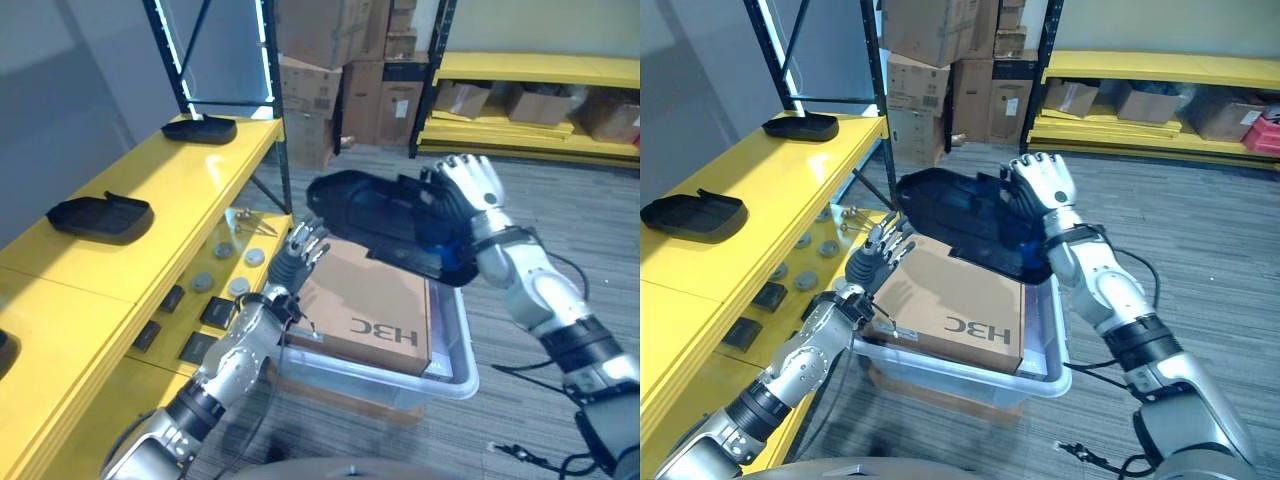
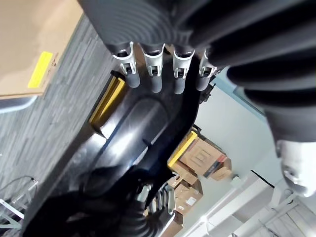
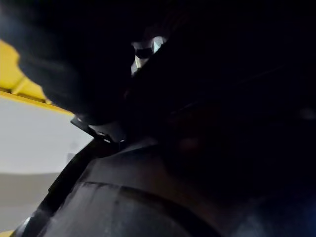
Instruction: Move parts from the plastic box to the shelf.
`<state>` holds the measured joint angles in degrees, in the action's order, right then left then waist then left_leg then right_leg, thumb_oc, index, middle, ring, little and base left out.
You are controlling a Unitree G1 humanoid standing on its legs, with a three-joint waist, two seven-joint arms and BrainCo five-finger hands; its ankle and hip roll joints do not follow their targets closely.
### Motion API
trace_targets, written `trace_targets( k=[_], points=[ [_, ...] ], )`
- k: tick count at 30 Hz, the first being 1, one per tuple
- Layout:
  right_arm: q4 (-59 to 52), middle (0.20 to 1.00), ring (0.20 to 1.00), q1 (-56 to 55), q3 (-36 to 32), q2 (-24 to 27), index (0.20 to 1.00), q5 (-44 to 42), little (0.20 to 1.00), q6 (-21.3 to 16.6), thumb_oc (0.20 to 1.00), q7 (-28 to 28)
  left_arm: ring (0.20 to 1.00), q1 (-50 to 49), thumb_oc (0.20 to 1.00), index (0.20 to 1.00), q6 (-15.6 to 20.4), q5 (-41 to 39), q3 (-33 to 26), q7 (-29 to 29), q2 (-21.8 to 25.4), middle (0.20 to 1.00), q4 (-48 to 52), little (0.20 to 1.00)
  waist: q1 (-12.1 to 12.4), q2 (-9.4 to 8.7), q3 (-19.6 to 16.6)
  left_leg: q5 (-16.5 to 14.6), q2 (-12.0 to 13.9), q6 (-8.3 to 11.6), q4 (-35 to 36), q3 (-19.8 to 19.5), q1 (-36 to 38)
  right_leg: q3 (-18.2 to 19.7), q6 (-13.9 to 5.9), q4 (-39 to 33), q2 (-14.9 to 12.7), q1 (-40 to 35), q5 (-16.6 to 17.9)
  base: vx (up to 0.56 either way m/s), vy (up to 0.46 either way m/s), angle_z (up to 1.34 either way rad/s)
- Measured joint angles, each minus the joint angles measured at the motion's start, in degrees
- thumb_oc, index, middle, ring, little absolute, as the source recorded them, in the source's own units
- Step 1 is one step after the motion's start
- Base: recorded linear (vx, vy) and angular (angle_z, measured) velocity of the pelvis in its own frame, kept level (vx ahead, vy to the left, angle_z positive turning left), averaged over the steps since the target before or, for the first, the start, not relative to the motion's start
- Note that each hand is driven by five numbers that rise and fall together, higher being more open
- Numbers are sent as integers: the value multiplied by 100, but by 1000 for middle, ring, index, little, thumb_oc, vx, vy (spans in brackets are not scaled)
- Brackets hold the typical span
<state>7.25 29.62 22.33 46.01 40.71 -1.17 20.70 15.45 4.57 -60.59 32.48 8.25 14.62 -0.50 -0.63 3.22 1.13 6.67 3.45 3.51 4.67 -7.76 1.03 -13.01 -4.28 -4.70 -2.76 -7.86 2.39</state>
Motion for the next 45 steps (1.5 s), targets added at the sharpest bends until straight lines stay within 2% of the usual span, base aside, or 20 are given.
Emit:
trace_targets(
  k=[7, 14, 19, 25, 30, 34, 38, 41, 45],
  points=[
    [39, 200, 200, 262, 458, -485, 200, 5, 200, 15, 200, 31, 1000, 184, 1000, 1000, 3, -235, 210, 29, 117, 1000, 2, 1000, 58, -88, -47, 11, -16, 14, 0, 5, 8, 8, -15, -1, -19, -9, -10, 6, -3, 0],
    [201, 200, 200, 485, 456, -511, 200, 6, 200, 157, 200, 154, 1000, 184, 1000, 1000, 18, -228, 209, 34, 122, 1000, 9, 1000, 84, -93, -44, -6, -10, -11, 0, 6, 7, 8, -15, -1, -13, -8, -10, 0, 0, 0],
    [841, 200, 200, 482, 427, -505, 200, 4, 200, 337, 200, 195, 1000, 181, 1000, 1000, 29, 10, 130, 30, 131, 1000, 9, 1000, 95, -124, -27, -10, -7, -17, 1, 4, 1, 8, -22, -1, -11, -2, -15, 0, 0, 0],
    [954, 200, 200, 445, -42, -508, 200, -80, 200, 465, 200, 337, 1000, -79, 1000, 1000, 125, 62, -329, 12, -120, 1000, -25, 1000, 67, -151, -9, -13, -8, -20, 0, 25, 14, 45, -19, -2, -13, 3, -14, -2, -2, -2],
    [931, 200, 200, 405, -341, -512, 200, -254, 200, 517, 200, 451, 1000, -208, 1000, 1000, 225, 2, -469, 27, -148, 1000, -107, 1000, 59, -153, -8, -15, -8, -24, 0, 40, 19, 55, -19, -2, -13, 3, -14, 0, 0, 0],
    [403, 200, 200, 196, -623, -518, 200, -258, 200, 509, 200, 617, 1000, -212, 1000, 1000, 229, 17, -546, 148, -183, 1000, -538, 1000, 33, -151, -9, -21, -5, -30, 1, 66, 32, 78, -20, -3, -15, 3, -14, -6, -1, -3],
    [-220, 200, 200, 140, -728, -812, 200, -261, 200, 487, 200, 633, 1000, -208, 1000, 1000, 215, 119, -539, 350, -290, 1000, -814, 1000, -51, -149, -10, -37, -2, -51, 20, 156, 89, 158, -19, -4, -19, -7, -12, -26, -1, -11],
    [-510, 200, 200, 154, -614, -1202, 200, -263, 200, 403, 200, 686, 1000, -24, 1000, 1000, 215, 124, -469, 526, -527, 1000, -811, 1000, -117, -146, -12, -39, 0, -54, 13, 168, 94, 168, -24, -3, -21, -6, -10, -13, -1, -1],
    [-637, 200, 200, 159, -258, -1283, 200, -271, 200, 249, 200, 692, 1000, 213, 1000, 1000, 218, 127, -316, 554, -675, 1000, -779, 1000, -117, -145, -13, -39, 0, -54, 30, 171, 94, 169, -29, -2, -22, -5, -9, 0, 0, 0]
  ],
)
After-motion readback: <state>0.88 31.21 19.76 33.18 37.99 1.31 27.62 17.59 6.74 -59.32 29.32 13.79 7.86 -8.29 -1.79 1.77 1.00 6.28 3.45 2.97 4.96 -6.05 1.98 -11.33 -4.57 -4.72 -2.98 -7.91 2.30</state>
